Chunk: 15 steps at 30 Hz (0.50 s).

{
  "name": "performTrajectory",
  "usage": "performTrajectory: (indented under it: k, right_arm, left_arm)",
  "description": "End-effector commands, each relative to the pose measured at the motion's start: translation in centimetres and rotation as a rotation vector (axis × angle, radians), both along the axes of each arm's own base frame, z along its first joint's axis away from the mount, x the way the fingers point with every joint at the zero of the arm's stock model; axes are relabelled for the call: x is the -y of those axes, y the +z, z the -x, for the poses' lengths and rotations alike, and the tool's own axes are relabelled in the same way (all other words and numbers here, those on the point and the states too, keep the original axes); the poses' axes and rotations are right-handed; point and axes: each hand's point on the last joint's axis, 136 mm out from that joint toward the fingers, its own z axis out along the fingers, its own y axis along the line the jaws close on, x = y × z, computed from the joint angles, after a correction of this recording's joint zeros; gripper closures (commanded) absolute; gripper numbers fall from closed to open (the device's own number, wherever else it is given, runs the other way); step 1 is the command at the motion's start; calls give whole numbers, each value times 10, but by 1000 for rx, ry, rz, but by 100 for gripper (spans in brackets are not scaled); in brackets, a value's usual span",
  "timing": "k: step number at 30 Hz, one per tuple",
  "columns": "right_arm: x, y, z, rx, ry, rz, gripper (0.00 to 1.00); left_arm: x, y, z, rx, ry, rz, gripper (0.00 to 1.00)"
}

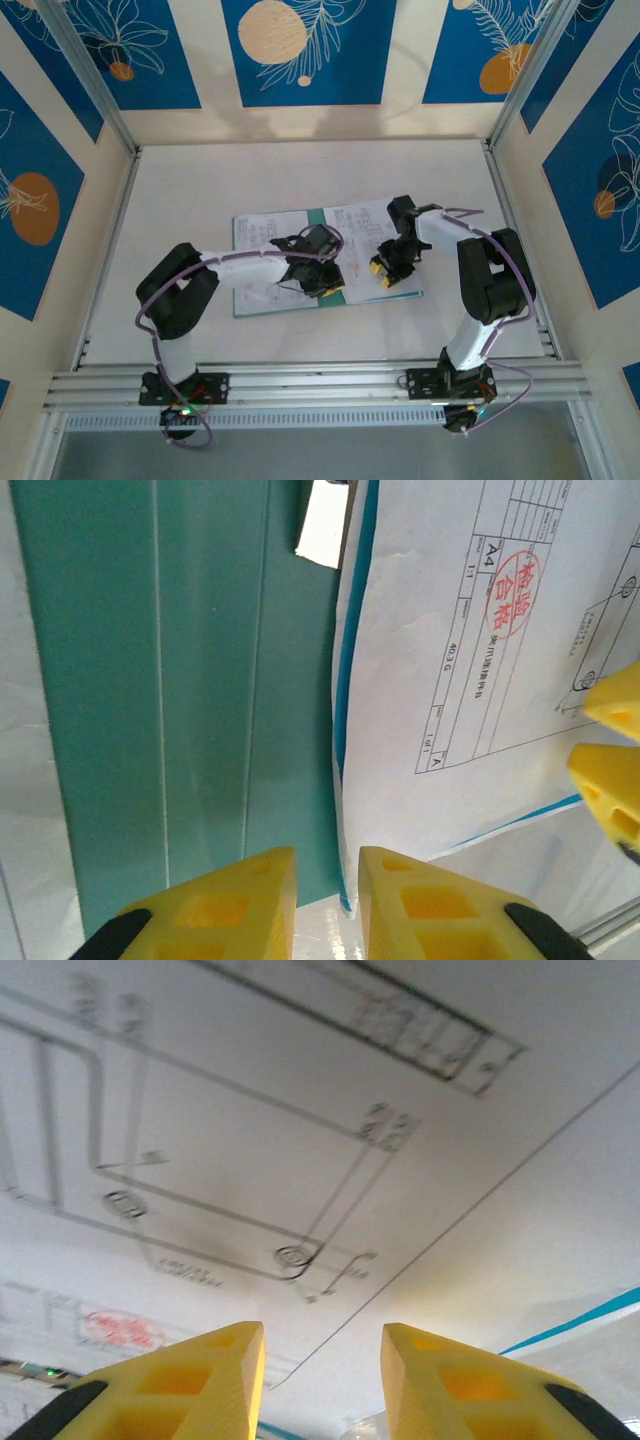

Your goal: Put the files into the folder

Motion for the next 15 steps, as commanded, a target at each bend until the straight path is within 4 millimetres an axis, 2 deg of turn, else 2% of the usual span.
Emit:
performTrajectory:
  k: [1,7,15]
  right_arm:
    - [-4,15,0,10,14,-2,62]
    - [-10,24,-5,30,13,-14,62]
    - [-24,24,-18,61,51,-31,67]
  left_arm:
    - [-8,7,4,17,-12,-35,77]
    - [-19,13,0,43,-15,-75,77]
    - [-66,16,-7,39,17,-150,81]
